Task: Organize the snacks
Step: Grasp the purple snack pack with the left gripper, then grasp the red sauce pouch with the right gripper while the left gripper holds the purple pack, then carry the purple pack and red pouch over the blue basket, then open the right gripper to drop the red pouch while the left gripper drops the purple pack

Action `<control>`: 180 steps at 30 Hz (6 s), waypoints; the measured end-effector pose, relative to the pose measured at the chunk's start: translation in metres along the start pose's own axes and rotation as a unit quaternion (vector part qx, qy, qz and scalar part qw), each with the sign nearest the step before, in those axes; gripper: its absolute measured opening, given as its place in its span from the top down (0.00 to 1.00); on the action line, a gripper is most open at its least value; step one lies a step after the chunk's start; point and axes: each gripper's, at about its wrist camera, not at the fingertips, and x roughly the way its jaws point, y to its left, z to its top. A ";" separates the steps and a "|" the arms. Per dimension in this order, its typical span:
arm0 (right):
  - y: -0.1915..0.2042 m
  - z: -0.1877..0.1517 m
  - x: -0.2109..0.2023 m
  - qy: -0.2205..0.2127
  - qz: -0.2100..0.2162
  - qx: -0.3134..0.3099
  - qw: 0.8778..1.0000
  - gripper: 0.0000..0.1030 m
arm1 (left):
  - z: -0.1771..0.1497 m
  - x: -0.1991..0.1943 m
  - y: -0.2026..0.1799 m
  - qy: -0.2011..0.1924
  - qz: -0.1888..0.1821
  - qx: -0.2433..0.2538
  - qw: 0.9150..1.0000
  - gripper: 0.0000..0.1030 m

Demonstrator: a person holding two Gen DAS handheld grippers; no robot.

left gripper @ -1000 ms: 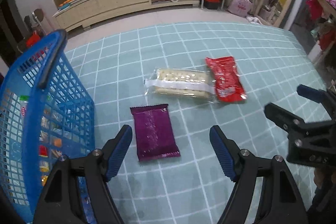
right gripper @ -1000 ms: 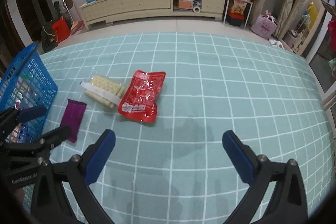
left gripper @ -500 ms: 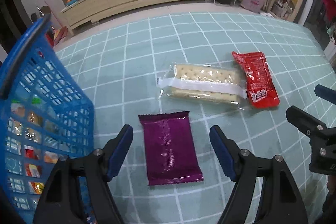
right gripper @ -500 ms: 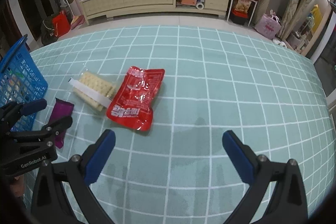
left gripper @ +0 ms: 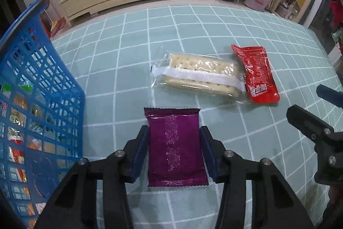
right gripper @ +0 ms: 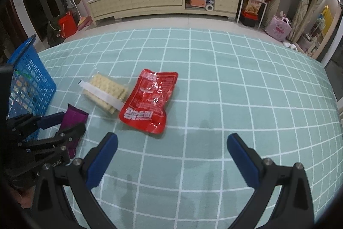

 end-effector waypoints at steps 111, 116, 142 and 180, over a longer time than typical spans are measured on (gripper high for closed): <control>0.238 0.059 -0.098 0.015 0.124 -0.061 0.990 0.75 | -0.041 -0.215 0.192 -0.132 -0.007 -0.059 0.989 0.57; 0.251 0.067 -0.078 0.029 0.124 -0.067 0.990 0.75 | -0.038 -0.207 0.205 -0.126 -0.006 -0.068 0.990 0.57; 0.266 0.098 -0.033 0.037 0.074 -0.097 0.992 0.26 | -0.020 -0.180 0.222 -0.101 -0.004 -0.072 0.992 0.56; 0.157 0.082 -0.042 0.020 0.046 0.017 0.999 0.00 | 0.017 -0.116 0.151 -0.055 -0.059 -0.031 0.996 0.56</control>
